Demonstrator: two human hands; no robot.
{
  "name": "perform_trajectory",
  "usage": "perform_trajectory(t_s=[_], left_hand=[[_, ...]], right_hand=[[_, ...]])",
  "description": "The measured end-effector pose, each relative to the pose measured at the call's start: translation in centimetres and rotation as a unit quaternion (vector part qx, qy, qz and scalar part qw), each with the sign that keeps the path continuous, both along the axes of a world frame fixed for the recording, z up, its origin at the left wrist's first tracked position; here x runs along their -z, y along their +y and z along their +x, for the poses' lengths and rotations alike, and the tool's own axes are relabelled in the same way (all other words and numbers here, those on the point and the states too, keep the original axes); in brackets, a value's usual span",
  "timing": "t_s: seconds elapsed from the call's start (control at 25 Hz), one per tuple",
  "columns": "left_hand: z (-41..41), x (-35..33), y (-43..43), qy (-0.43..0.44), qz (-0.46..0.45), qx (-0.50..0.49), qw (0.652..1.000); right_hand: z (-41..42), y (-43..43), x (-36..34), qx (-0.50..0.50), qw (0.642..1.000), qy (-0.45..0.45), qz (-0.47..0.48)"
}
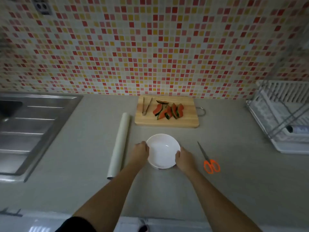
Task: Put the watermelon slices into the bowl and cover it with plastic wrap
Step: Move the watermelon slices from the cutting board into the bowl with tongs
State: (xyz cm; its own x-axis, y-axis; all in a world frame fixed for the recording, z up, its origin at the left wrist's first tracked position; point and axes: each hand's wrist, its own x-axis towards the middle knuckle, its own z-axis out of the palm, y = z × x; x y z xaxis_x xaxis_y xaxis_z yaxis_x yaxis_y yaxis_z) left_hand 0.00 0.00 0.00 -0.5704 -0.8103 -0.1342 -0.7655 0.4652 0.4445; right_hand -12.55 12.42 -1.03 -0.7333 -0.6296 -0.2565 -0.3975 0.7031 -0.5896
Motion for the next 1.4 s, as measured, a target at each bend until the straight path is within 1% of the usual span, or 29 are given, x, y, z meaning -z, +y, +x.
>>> perform_trajectory(t_s=[0.08,0.28,0.4,0.44,0.52,0.6,0.64,0.68,0.76,0.84,0.92,1.0,1.04,1.16,1.28,1.4], left_hand=[[-1.4,0.2,-1.9,0.026,0.007,0.005,1.000],[-5.8,0.2,-5.5,0.051,0.002,0.025,0.998],[-6.6,1.3,-6.1,0.058,0.029,0.021,0.998],[-6.8,1.8,-6.1,0.071,0.043,0.014,0.996],[-7.2,2.0,-6.7,0.111,0.068,-0.034,0.991],[-8.0,1.6,-8.5,0.140,0.052,-0.084,0.985],[-8.8,1.6,-9.9,0.134,0.033,-0.087,0.987],[-9.5,1.5,-11.3,0.110,0.012,-0.075,0.991],[-11.0,1.6,-13.9,0.030,-0.020,-0.042,0.998],[-12.3,2.3,-15.6,-0.027,-0.044,-0.033,0.998],[-13.2,2.3,-16.2,-0.041,-0.024,-0.042,0.998],[-14.0,2.3,-16.5,-0.023,-0.001,-0.064,0.998],[-14.2,2.2,-16.5,0.008,0.015,-0.093,0.996],[-14.3,1.4,-16.9,0.057,0.049,-0.160,0.984],[-13.6,0.4,-17.5,0.093,0.064,-0.092,0.989],[-11.9,-0.6,-18.1,0.115,0.086,-0.061,0.988]], right_hand=[[-1.6,-1.7,0.0,0.005,1.000,0.019,0.003],[-5.8,-5.3,-1.0,0.015,0.999,0.041,0.001],[-6.6,-5.6,-0.3,0.022,0.999,0.025,0.002],[-6.8,-5.7,0.1,0.025,0.999,0.025,-0.003],[-7.1,-5.6,0.8,0.031,0.999,0.033,-0.007],[-6.9,-5.4,1.1,0.035,0.998,0.041,-0.014],[-6.8,-5.3,1.2,0.036,0.998,0.044,-0.017],[-6.8,-5.2,1.3,0.035,0.998,0.046,-0.021],[-6.9,-4.9,1.5,0.035,0.998,0.045,-0.033],[-7.1,-4.8,1.9,0.032,0.997,0.030,-0.057],[-7.0,-4.7,2.1,0.036,0.996,-0.002,-0.084],[-6.9,-4.7,2.1,0.042,0.993,-0.030,-0.106],[-6.9,-4.8,2.2,0.048,0.992,-0.038,-0.110],[-6.7,-5.0,2.6,0.072,0.991,-0.039,-0.108],[-6.7,-5.0,2.7,0.079,0.991,-0.036,-0.107],[-6.7,-5.1,2.6,0.079,0.991,-0.035,-0.104]])
